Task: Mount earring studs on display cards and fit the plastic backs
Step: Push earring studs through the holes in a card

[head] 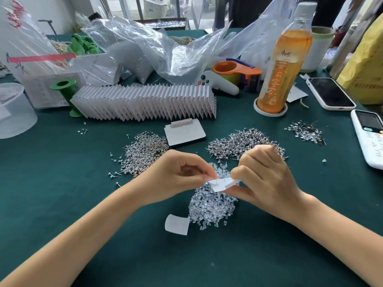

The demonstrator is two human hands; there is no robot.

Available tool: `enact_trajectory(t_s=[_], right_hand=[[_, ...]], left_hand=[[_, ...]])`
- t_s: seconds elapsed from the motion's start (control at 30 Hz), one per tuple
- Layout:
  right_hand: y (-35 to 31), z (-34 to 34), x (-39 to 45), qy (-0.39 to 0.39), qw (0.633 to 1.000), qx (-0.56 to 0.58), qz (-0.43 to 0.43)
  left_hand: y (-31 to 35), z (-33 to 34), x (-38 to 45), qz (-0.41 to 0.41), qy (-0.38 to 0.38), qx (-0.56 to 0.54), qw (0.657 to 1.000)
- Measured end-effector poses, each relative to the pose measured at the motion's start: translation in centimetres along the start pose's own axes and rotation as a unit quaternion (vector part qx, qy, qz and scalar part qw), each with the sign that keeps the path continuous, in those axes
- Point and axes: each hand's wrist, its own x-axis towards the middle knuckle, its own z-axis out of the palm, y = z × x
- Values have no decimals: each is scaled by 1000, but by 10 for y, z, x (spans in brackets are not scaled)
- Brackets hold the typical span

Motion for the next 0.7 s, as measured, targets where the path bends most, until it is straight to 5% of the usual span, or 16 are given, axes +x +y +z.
enact_trajectory(t_s=[0.7], right_hand=[[-2,-2,2,-19,999,17,-28]], left_hand=[[5,-6,-2,15,-41,43,998]])
